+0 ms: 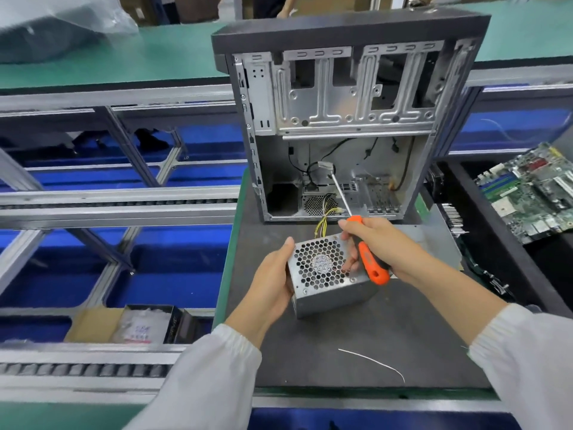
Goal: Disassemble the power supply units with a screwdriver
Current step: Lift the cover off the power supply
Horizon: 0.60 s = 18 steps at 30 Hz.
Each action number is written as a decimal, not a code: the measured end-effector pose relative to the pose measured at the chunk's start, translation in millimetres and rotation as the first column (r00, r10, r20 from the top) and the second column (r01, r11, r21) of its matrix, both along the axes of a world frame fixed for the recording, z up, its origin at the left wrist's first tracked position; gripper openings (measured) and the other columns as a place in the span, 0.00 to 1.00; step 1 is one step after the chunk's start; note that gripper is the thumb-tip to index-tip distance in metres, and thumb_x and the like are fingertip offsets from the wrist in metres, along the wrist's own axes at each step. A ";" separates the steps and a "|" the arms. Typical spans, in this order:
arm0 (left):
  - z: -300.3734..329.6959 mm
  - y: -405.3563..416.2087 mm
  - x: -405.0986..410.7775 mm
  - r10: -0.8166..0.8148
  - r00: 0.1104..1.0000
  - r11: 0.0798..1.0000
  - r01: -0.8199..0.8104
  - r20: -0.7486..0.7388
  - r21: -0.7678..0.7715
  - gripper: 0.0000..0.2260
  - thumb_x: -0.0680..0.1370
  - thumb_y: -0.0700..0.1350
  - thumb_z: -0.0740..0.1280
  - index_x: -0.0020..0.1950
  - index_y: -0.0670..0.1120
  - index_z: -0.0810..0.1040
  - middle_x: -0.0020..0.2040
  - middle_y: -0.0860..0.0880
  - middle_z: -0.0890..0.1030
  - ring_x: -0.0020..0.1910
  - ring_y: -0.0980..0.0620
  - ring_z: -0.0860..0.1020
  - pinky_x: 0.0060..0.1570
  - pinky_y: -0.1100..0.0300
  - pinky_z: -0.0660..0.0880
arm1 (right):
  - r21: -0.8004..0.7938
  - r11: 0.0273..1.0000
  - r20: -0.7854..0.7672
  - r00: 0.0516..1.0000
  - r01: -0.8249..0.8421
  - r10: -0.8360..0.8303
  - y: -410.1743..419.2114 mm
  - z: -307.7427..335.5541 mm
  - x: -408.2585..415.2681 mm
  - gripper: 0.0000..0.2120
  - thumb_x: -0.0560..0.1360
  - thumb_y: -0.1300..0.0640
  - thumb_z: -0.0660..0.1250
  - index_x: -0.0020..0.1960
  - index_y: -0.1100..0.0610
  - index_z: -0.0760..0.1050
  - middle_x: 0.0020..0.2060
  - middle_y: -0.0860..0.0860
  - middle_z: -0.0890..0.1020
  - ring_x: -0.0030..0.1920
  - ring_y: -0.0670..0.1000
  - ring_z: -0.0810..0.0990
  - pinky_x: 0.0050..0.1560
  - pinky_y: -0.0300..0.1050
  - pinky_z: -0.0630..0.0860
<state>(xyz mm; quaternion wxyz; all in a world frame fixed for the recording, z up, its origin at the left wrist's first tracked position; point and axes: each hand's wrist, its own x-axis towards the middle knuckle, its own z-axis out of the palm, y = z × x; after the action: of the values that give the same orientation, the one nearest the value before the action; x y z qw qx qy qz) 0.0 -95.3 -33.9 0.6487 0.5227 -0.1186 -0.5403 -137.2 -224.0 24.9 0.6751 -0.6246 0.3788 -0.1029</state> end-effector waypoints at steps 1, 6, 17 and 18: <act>3.0 -1.9 -0.3 0.011 0.999 1.000 -0.011 0.032 0.016 0.19 0.84 0.51 0.57 0.54 0.38 0.80 0.50 0.40 0.85 0.48 0.45 0.84 0.39 0.55 0.81 | 0.005 1.000 -0.020 1.000 -0.023 0.023 -2.1 4.2 -0.7 0.14 0.81 0.49 0.60 0.47 0.61 0.72 0.24 0.54 0.76 0.26 0.55 0.80 0.25 0.42 0.75; 10.8 -5.2 1.0 -0.036 0.989 0.995 0.022 0.145 0.096 0.20 0.83 0.54 0.57 0.54 0.40 0.81 0.50 0.41 0.85 0.49 0.45 0.84 0.43 0.55 0.81 | -0.030 0.985 -0.087 0.982 -0.169 0.166 -9.5 25.1 -12.8 0.12 0.79 0.54 0.57 0.43 0.60 0.69 0.30 0.57 0.77 0.28 0.54 0.75 0.28 0.44 0.75; 9.5 2.1 2.8 -0.014 0.978 0.997 -0.003 0.207 0.082 0.20 0.84 0.52 0.55 0.58 0.40 0.79 0.52 0.41 0.85 0.53 0.44 0.83 0.53 0.50 0.80 | -0.368 0.897 -0.119 0.969 -0.246 0.217 -15.3 54.3 -21.6 0.11 0.74 0.52 0.70 0.56 0.48 0.78 0.42 0.54 0.84 0.31 0.53 0.80 0.30 0.40 0.76; 9.2 1.8 2.2 -0.006 0.975 0.997 -0.011 0.222 0.077 0.19 0.84 0.51 0.55 0.58 0.40 0.80 0.52 0.41 0.85 0.53 0.44 0.83 0.54 0.50 0.79 | -0.406 0.876 -0.132 0.965 -0.261 0.227 -16.1 59.2 -21.1 0.11 0.73 0.53 0.72 0.55 0.49 0.78 0.43 0.51 0.84 0.32 0.52 0.83 0.30 0.40 0.76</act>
<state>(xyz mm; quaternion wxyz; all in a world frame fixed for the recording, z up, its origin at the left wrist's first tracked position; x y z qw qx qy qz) 2.1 -93.5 -24.7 0.6112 0.6047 -0.1687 -0.4820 -158.3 -240.1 84.1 0.5167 -0.8014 0.2929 -0.0706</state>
